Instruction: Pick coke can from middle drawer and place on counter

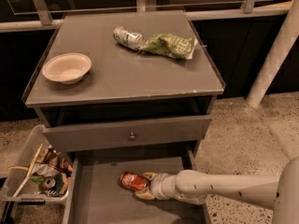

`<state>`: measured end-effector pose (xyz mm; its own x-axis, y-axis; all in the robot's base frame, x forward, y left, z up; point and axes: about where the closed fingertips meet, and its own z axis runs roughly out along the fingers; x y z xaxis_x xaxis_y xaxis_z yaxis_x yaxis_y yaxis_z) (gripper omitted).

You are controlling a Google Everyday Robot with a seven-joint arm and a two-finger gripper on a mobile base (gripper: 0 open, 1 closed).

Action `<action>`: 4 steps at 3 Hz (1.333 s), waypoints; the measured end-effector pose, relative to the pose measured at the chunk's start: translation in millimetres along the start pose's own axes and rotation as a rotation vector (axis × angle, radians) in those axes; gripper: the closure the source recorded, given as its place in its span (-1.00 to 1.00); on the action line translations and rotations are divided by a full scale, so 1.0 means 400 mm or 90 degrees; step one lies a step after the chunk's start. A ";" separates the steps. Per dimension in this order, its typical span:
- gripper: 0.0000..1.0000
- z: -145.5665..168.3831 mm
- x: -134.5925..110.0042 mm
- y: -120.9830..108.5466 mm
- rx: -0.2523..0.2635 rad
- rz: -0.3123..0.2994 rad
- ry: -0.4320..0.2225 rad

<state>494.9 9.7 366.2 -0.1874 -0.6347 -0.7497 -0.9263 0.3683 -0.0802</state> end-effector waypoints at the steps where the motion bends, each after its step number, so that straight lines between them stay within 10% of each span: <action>1: 0.76 -0.008 -0.003 0.000 -0.002 0.001 0.002; 4: 1.00 -0.264 -0.096 -0.065 -0.056 -0.077 0.002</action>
Offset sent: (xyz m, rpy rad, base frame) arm -0.0067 -0.0296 0.0508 -0.0308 0.0046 0.1059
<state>491.6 -47.3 466.6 -0.0735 -0.6735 -0.7355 -0.9671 0.2282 -0.1124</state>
